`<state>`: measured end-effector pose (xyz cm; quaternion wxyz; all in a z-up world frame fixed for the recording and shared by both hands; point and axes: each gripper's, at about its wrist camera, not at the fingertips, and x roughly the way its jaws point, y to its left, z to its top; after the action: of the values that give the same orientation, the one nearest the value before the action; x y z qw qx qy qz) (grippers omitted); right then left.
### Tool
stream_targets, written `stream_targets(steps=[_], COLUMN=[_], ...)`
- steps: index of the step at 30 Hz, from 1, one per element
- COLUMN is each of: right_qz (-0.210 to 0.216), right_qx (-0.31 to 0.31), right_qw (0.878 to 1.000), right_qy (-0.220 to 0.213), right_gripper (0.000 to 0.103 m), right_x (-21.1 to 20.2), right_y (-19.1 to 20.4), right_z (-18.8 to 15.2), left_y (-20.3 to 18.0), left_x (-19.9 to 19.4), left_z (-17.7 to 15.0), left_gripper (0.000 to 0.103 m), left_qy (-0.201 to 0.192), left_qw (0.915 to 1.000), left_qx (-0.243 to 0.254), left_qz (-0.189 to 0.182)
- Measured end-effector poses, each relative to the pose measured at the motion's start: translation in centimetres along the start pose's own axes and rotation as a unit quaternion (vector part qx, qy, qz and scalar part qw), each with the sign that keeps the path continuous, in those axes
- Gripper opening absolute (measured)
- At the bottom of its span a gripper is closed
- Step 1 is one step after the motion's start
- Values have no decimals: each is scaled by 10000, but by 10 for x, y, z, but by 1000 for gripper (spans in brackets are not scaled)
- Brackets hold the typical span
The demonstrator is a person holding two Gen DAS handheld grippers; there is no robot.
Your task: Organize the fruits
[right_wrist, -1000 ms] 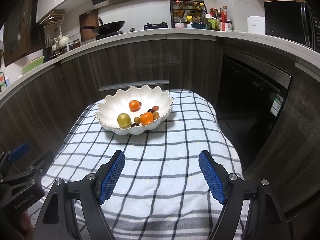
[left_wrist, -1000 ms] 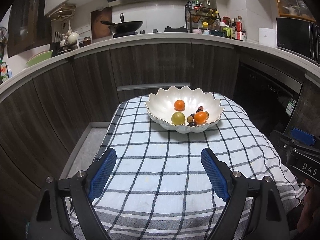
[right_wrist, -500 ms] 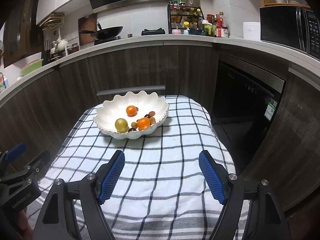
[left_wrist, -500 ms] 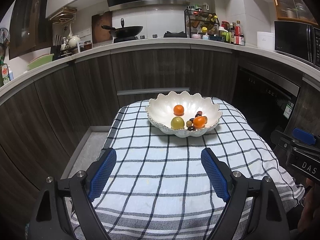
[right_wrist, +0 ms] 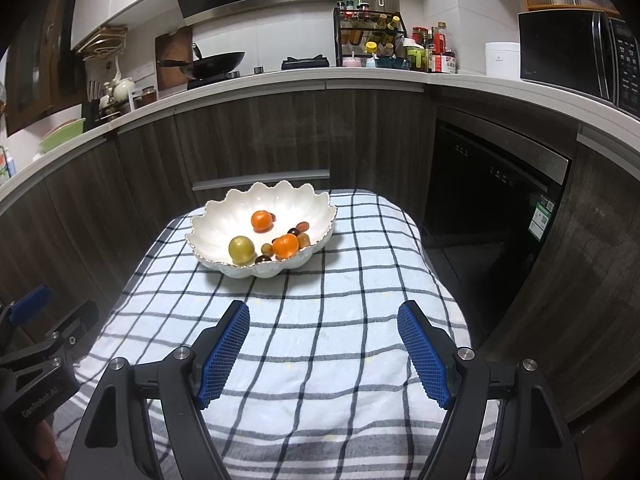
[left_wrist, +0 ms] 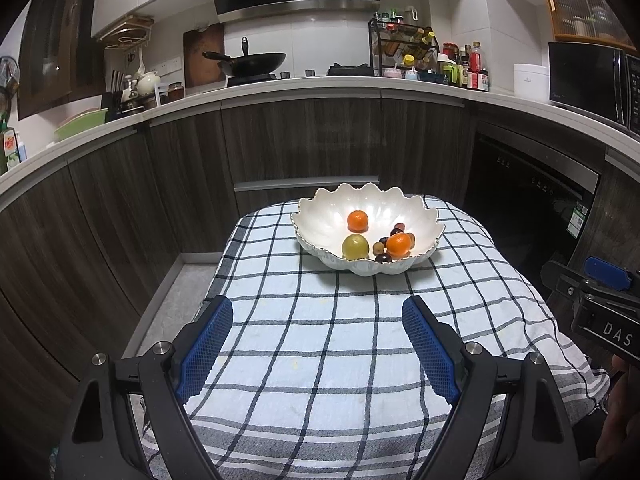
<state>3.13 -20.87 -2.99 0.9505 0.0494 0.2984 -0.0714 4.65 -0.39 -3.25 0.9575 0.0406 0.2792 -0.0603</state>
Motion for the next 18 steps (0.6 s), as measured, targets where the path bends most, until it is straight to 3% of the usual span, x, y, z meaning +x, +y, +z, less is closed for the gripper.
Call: stream_targets(steps=[18], right_qz=[-12], right_qx=[-8], right_qw=[10000], right_qy=[-79], right_gripper=[77], right_x=[-3], right_y=[0], right_z=[2], left_y=[0], left_x=[-6], left_z=[4], left_gripper=[87], left_qy=[-81], left_qw=[10000], left_qx=[30], left_qz=[18])
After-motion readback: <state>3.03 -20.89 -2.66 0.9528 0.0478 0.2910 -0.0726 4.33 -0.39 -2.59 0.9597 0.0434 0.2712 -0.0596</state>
